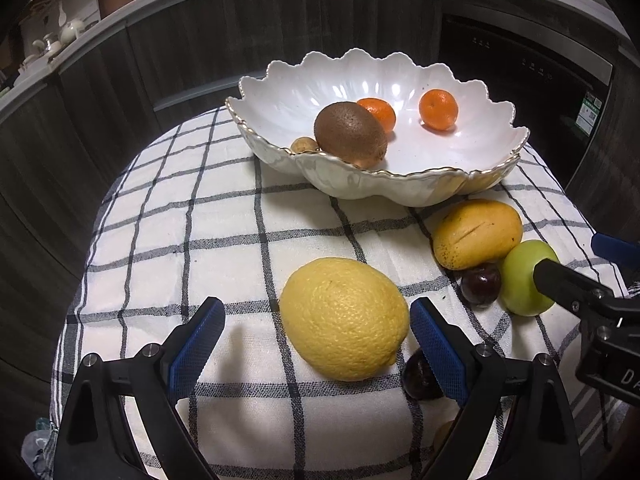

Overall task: Organize fruits
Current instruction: 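Grasp the yellow lemon with the left tool while the right tool grasps the green apple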

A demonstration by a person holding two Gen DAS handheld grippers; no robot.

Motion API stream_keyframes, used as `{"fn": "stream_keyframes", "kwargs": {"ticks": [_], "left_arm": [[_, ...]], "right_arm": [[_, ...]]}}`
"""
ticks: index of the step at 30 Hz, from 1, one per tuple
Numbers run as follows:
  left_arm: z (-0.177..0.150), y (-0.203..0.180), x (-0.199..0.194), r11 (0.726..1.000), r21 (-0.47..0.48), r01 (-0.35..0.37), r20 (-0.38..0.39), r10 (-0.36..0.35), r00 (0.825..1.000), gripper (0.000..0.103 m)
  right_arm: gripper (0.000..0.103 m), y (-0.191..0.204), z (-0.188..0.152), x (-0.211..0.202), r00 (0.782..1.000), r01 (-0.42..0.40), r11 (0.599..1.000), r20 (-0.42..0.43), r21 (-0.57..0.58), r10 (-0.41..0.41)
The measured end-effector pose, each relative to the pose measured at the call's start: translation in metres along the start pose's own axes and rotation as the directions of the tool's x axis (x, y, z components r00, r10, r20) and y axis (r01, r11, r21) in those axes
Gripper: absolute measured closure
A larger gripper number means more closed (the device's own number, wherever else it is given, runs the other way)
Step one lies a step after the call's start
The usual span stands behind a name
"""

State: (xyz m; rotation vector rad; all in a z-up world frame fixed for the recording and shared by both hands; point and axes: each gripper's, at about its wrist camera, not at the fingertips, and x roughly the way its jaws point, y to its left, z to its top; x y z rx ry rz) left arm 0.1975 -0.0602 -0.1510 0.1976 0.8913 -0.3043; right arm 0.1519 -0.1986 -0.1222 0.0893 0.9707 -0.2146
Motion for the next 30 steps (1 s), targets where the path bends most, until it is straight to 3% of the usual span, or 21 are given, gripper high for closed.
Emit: {"fn": "stream_keyframes", "kwargs": {"ticks": [4,6,12,30], "left_arm": [[-0.001,0.001,0.005,1.000,-0.009,0.011,-0.009,-0.011,1.000,0.010],[-0.002,0.001,0.008,1.000,-0.012,0.021,-0.014,-0.021,1.000,0.015],[-0.003,-0.004,0.013,0.997,-0.010,0.073,-0.029,-0.073,0.997,0.041],[-0.001,0.015,0.005,0.996,-0.074,0.039,-0.019,-0.041,0.999,0.043]], "right_arm": [[0.020,0.003,-0.002,0.003,1.000,-0.002,1.000,-0.007,-0.002,0.002],[0.020,0.004,-0.003,0.004,1.000,-0.002,1.000,-0.012,-0.002,0.002],[0.020,0.003,-0.005,0.007,1.000,-0.017,1.000,-0.020,0.007,0.017],[0.020,0.017,-0.002,0.021,0.996,-0.072,0.997,-0.053,-0.035,0.070]]}}
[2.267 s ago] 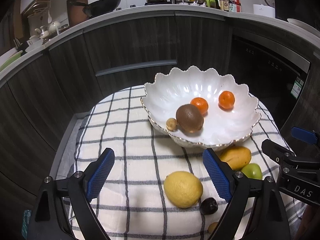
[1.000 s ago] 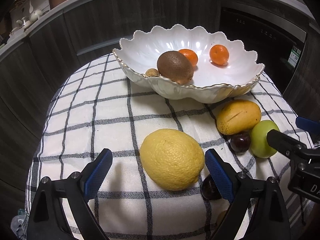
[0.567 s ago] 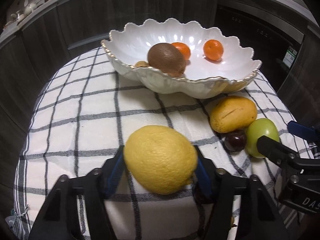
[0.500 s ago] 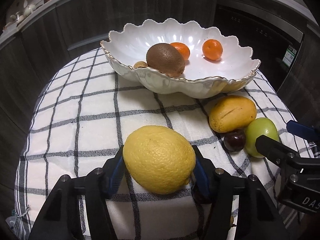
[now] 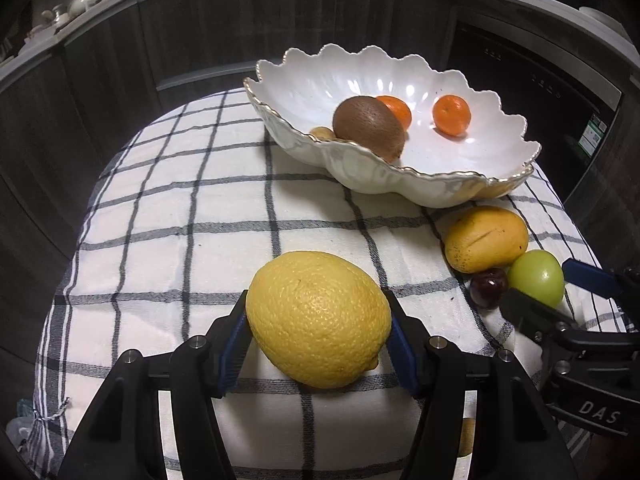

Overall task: Organize fruits
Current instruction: 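Grasp the yellow lemon with the left tool while the right tool grasps the green apple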

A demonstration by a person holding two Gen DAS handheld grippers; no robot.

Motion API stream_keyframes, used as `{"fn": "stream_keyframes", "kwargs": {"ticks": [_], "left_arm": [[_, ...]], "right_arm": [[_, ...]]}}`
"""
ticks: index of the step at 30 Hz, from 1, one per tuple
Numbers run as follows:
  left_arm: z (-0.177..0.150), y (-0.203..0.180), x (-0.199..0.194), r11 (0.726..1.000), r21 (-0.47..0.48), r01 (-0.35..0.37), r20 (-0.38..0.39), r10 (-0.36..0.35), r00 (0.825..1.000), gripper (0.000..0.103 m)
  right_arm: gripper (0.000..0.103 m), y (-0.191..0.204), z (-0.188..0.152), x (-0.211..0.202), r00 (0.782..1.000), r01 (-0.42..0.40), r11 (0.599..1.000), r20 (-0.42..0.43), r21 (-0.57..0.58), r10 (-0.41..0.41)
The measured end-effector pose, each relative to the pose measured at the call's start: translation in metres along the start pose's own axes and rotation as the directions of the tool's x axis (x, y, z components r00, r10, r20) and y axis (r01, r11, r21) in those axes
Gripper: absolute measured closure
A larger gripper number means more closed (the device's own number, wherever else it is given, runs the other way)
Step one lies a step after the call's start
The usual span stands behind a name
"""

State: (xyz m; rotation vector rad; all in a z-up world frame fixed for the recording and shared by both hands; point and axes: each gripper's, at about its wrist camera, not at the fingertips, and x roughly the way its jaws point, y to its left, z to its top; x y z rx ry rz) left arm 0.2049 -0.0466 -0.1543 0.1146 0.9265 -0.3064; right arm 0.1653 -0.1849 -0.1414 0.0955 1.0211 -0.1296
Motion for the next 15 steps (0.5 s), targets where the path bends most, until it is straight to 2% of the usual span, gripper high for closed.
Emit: {"fn": "stream_keyframes", "kwargs": {"ticks": [5,12,15], "left_arm": [[0.000,0.000,0.000,1.000,0.002,-0.002,0.000,0.002,1.000,0.043],[-0.001,-0.001,0.000,1.000,0.001,-0.001,-0.002,0.001,1.000,0.043],[-0.001,-0.001,-0.001,1.000,0.001,-0.005,0.000,0.005,1.000,0.043]], "right_arm": [[0.026,-0.003,-0.002,0.010,0.999,-0.035,0.999,-0.026,0.012,0.035],[0.037,0.001,-0.002,0.013,0.996,-0.089,0.996,-0.026,-0.002,0.089],[0.038,0.003,-0.002,0.013,0.996,-0.091,0.996,-0.020,-0.009,0.091]]}}
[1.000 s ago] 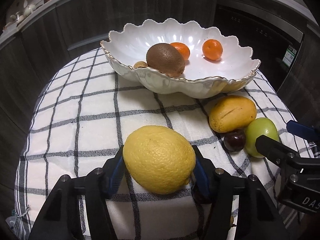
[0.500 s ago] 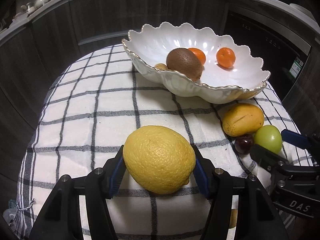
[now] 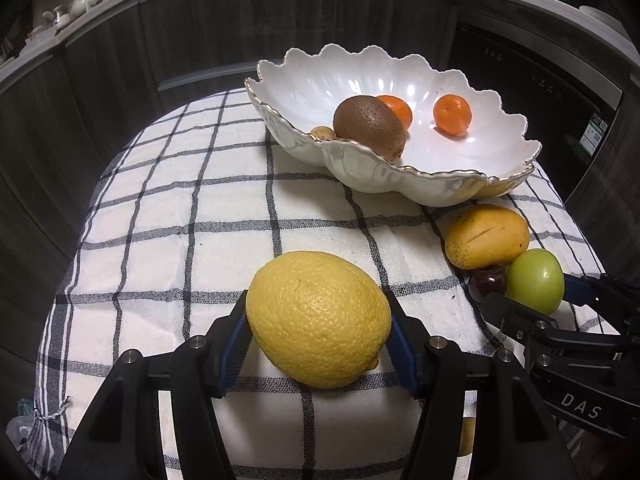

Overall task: Organize fruits
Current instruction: 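Grasp the yellow lemon with the left tool while the right tool grasps the green apple, then carry the lemon and green apple up over the white bowl with both tools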

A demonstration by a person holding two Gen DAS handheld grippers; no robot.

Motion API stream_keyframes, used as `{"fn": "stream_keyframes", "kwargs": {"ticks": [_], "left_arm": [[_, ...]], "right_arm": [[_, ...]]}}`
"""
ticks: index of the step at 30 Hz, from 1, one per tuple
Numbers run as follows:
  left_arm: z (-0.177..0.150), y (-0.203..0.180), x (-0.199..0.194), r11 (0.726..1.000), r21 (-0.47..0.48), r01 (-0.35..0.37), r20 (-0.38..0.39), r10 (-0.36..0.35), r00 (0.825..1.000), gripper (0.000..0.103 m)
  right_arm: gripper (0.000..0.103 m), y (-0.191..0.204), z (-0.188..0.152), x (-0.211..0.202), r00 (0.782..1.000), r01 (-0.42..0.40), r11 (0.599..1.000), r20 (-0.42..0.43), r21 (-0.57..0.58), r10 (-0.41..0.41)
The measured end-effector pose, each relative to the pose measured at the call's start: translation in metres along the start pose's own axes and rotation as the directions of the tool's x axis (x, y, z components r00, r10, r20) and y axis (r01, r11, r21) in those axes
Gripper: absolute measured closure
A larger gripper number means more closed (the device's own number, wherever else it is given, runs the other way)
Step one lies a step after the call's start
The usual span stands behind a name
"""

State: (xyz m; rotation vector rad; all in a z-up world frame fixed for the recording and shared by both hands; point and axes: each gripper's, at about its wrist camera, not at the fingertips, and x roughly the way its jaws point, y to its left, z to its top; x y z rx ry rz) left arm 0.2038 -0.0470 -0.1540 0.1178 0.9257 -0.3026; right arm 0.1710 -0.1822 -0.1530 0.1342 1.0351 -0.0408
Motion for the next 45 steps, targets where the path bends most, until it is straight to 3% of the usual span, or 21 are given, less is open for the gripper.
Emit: {"fn": "stream_keyframes", "kwargs": {"ticks": [3,7,13,31,45], "left_arm": [[0.000,-0.001,-0.001,1.000,0.003,0.001,0.002,-0.001,1.000,0.043],[0.000,-0.002,-0.002,1.000,0.007,0.004,0.005,-0.004,1.000,0.043],[0.000,-0.002,-0.006,1.000,0.009,0.002,0.011,-0.003,1.000,0.043],[0.009,-0.012,-0.034,1.000,0.021,0.013,0.067,-0.014,0.998,0.043],[0.059,-0.019,-0.049,1.000,0.017,0.021,0.132,-0.023,0.991,0.043]], "right_arm": [[0.041,-0.001,-0.001,0.000,1.000,-0.009,1.000,0.001,0.002,0.009],[0.052,-0.002,-0.002,-0.003,1.000,-0.014,1.000,-0.003,0.008,0.014],[0.053,-0.004,-0.002,-0.005,1.000,-0.016,1.000,-0.005,0.015,0.016],[0.053,-0.007,0.008,-0.047,0.995,0.002,1.000,0.096,0.004,-0.003],[0.053,-0.012,0.055,-0.071,0.980,0.007,1.000,0.200,-0.014,-0.004]]}}
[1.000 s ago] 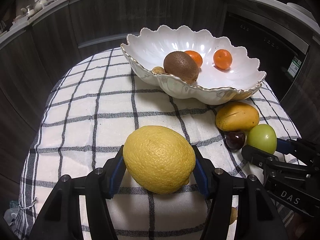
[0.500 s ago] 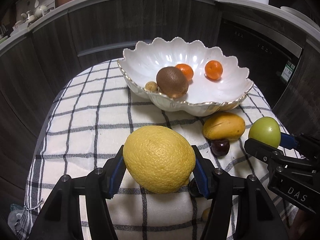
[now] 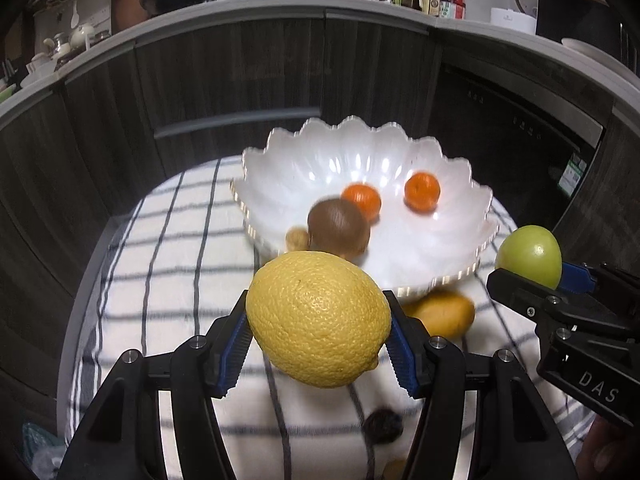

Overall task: Organize fruits
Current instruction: 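Carry the lemon and green apple up over the white bowl with both tools, then open both tools to drop the lemon and apple into the bowl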

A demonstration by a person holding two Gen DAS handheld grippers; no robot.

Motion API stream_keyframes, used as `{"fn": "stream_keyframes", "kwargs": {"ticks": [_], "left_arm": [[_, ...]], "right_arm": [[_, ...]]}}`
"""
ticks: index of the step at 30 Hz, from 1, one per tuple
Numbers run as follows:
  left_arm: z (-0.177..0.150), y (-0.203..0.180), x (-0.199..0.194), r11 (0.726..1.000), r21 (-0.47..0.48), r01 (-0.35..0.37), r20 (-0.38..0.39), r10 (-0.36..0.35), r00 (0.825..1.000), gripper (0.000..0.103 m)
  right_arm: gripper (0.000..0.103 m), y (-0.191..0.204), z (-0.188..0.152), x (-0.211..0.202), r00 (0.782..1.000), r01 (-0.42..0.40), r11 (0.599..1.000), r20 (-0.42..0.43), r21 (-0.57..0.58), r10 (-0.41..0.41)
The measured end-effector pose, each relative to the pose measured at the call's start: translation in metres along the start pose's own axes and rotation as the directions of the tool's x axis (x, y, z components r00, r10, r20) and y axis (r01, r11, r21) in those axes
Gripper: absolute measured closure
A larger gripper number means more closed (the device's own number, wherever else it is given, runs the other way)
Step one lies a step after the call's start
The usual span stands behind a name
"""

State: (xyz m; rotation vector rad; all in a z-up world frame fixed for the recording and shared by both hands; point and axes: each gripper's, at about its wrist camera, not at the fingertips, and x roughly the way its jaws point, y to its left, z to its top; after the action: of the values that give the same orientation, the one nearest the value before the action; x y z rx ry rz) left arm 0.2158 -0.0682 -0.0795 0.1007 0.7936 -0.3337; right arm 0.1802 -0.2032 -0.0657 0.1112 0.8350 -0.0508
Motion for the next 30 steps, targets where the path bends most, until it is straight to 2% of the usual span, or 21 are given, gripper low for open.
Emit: {"fn": "stream_keyframes", "kwargs": {"ticks": [9,14,22,30], "left_arm": [[0.046,-0.002,0.013,1.000,0.016,0.011,0.055,-0.012,0.998,0.043],[0.060,-0.003,0.027,0.999,0.040,0.019,0.064,-0.022,0.998,0.043],[0.063,-0.003,0.061,0.999,0.040,0.026,0.010,-0.026,1.000,0.043],[0.056,-0.004,0.077,0.998,0.036,0.050,-0.039,-0.049,0.998,0.043]], "right_arm": [[0.053,-0.012,0.042,0.008,0.998,0.015,1.000,0.059,-0.001,-0.015],[0.053,-0.014,0.057,0.022,0.998,0.019,1.000,0.054,-0.012,-0.018],[0.053,-0.017,0.062,0.051,1.000,0.028,0.999,0.004,-0.017,-0.028],[0.053,-0.021,0.057,0.065,0.999,0.020,1.000,-0.042,-0.013,-0.021]]}}
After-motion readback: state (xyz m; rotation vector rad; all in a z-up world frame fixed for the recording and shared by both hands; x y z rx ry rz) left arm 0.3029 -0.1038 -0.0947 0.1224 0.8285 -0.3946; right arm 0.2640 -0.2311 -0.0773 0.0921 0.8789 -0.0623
